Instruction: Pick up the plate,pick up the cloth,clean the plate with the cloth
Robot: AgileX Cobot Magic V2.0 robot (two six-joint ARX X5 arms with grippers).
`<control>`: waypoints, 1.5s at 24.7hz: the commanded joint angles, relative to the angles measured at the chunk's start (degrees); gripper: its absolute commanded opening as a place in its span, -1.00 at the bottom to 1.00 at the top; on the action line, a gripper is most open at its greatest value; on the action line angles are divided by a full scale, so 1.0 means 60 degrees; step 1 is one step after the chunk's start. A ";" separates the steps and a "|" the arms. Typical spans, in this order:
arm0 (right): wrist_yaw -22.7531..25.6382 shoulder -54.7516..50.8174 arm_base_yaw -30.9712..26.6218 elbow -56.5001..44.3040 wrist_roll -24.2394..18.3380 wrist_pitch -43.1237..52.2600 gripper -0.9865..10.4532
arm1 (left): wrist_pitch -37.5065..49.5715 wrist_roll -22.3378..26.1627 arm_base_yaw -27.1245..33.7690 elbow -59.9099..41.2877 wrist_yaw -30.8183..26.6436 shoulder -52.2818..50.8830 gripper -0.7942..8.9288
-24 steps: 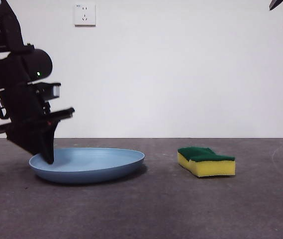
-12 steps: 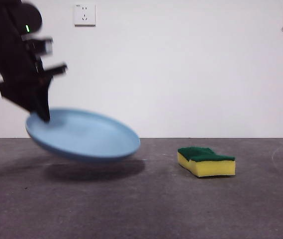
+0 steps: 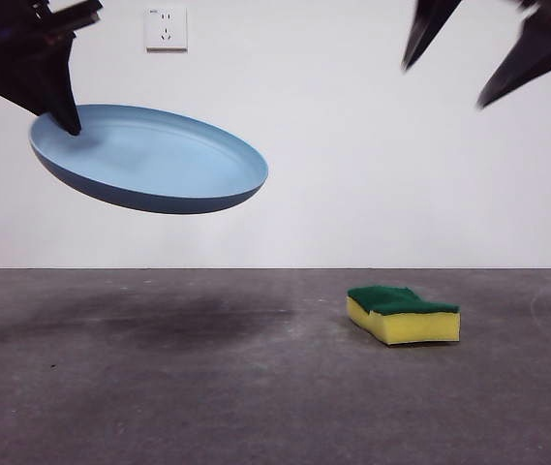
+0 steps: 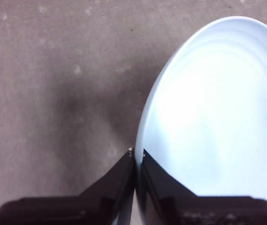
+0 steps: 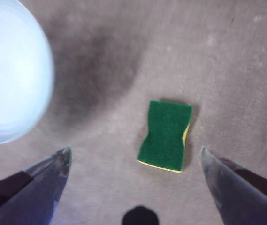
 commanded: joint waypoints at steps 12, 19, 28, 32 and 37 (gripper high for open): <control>0.1657 0.4761 0.1013 0.0976 -0.0623 0.0474 -0.02 | -0.0667 0.0157 -0.0171 -0.0051 0.0029 -0.0087 -0.85; 0.1978 0.5785 0.0925 0.0976 -0.0645 0.0812 -0.02 | -0.0659 0.0157 -0.0335 -0.0051 0.0018 -0.0087 -0.85; 0.1858 0.5894 0.0772 0.0976 -0.0652 0.0809 -0.28 | -0.0528 0.0193 -0.0335 -0.0051 0.0007 -0.0087 -0.85; 0.1861 0.5887 0.0772 0.0976 -0.0659 0.0809 -0.87 | -0.0408 0.0189 -0.0335 -0.0051 0.0000 -0.0087 -0.85; 0.1821 0.5333 0.0860 0.0976 -0.0667 0.0809 -0.86 | -0.0288 0.0189 -0.0328 -0.0051 -0.0047 -0.0084 -0.85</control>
